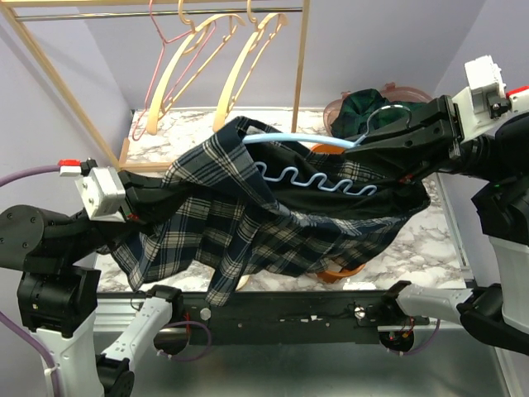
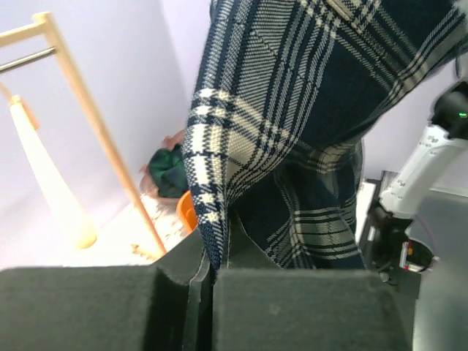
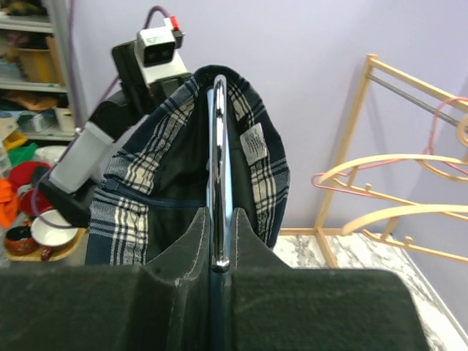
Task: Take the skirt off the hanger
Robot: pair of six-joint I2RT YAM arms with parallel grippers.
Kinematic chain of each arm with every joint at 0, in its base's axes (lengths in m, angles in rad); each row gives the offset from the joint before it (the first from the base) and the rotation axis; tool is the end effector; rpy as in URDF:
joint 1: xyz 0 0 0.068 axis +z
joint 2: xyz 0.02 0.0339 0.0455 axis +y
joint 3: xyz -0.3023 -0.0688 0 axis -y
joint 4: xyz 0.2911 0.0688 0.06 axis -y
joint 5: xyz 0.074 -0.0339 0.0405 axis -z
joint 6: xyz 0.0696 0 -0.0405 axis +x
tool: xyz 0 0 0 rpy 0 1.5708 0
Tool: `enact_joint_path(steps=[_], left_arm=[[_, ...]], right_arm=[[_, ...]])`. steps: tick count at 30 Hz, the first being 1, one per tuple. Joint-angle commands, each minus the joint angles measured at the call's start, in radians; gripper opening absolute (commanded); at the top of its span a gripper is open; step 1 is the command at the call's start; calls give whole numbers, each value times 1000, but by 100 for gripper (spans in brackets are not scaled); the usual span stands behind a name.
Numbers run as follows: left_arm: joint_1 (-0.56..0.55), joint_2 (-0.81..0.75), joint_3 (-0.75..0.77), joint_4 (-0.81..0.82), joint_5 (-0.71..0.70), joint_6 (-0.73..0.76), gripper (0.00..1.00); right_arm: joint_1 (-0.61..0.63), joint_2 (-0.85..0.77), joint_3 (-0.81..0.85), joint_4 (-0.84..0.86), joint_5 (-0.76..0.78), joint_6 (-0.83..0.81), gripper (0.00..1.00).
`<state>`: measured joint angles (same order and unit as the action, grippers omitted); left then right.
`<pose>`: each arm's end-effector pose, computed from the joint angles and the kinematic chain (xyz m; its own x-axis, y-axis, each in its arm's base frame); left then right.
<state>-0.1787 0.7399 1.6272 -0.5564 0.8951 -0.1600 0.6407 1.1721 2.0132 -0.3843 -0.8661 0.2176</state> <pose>0.0348 -0.0615 0.6191 0.1822 -0.1342 -0.9741 0.8776 0.4689 0.0996 0.0957 0.1375 0.7016 0.1433 0.2813 -0.9488 -0.9896 0.0511 -0.1343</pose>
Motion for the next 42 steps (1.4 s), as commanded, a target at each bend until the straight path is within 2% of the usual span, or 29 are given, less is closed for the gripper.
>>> enact_joint_path(steps=[1,8,15,17,18,21,29,35,37,41,42], left_arm=[[-2,7,52,-83,-192,43,0],[-2,65,177,-143,-445,-25,0],[-2,78,145,-68,-409,-101,0],[-2,87,160,-95,-481,-110,0],[-2,101,174,-114,-590,-118,0],[-2,122,224,-187,-734,-121,0],[-2,133,263,-181,-760,-179,0],[-2,171,325,-281,-973,-170,0],[-2,182,335,-299,-992,-176,0],[-2,182,329,-280,-977,-193,0],[-2,179,320,-263,-910,-196,0]], right_arm=[[4,-74,7,48,281,-70,1],[4,-204,-140,171,466,-89,1],[4,-293,-284,361,515,-32,1],[4,-308,-288,372,539,-26,1],[4,-315,-284,368,545,-30,1],[4,-351,-301,375,578,-49,1],[4,-411,-404,455,573,-37,1],[4,-479,-453,502,582,-52,1],[4,-499,-482,527,588,-52,1],[4,-517,-510,547,596,-46,1],[4,-506,-508,544,595,-44,1]])
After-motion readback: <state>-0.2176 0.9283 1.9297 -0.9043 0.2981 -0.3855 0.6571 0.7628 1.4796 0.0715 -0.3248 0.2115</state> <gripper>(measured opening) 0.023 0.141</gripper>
